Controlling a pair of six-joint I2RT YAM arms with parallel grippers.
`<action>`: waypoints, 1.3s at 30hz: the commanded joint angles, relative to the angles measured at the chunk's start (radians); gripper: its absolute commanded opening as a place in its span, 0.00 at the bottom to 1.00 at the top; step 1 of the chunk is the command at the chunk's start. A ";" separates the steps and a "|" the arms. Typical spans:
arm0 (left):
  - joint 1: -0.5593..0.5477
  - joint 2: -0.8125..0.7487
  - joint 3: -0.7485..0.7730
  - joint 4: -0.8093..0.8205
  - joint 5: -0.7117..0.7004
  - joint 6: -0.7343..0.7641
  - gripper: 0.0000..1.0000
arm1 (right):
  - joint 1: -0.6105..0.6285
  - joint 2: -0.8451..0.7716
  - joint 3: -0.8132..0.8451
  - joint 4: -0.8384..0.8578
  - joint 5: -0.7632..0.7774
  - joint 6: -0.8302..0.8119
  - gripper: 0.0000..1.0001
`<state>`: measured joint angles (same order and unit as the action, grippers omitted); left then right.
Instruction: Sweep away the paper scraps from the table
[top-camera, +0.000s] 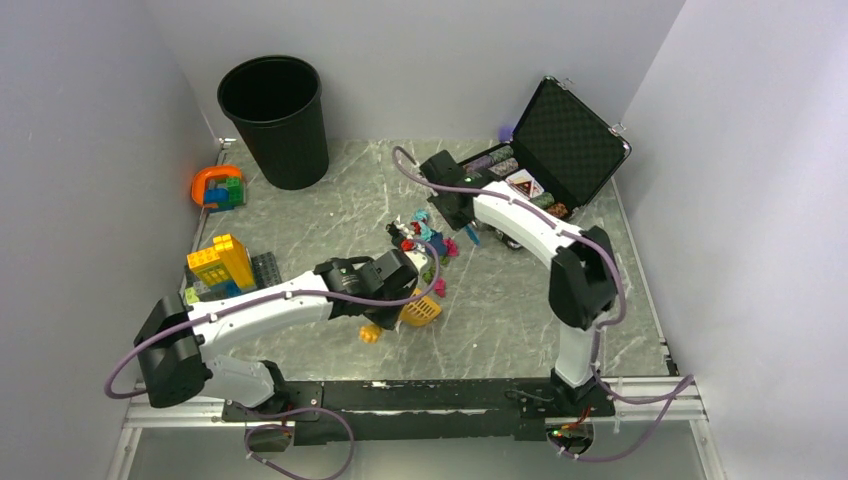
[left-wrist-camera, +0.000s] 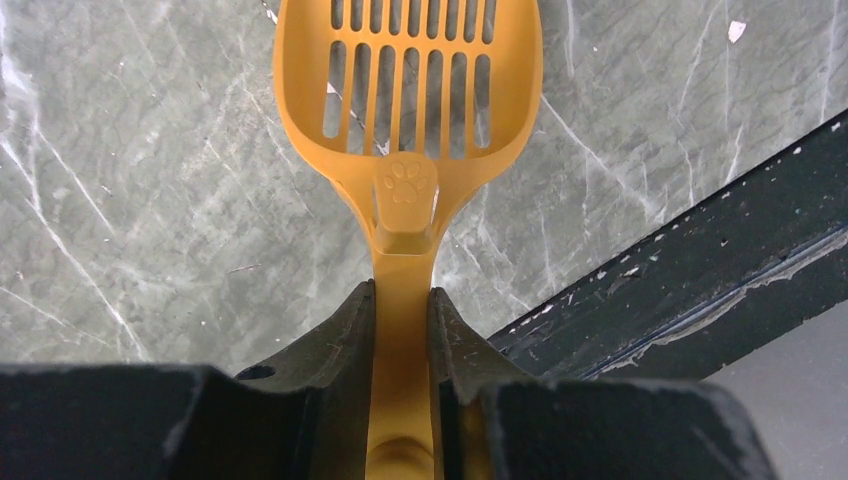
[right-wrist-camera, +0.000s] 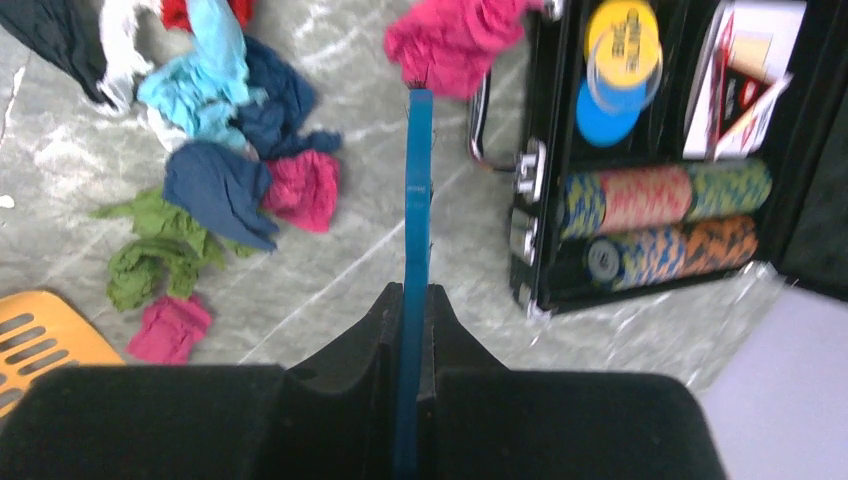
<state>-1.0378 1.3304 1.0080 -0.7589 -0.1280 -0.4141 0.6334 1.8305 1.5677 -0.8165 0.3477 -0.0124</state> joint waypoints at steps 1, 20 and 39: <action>-0.005 0.023 0.026 0.039 0.008 -0.053 0.00 | 0.008 0.109 0.182 -0.079 0.015 -0.223 0.00; 0.071 0.087 0.082 -0.001 0.041 -0.041 0.00 | 0.117 0.203 0.148 -0.127 -0.157 -0.505 0.00; 0.105 0.108 -0.041 0.196 -0.002 0.007 0.00 | 0.135 0.086 0.064 -0.264 -0.640 -0.422 0.00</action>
<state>-0.9371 1.4483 1.0042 -0.6338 -0.0830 -0.4274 0.7502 1.9800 1.6779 -1.0122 -0.1017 -0.4660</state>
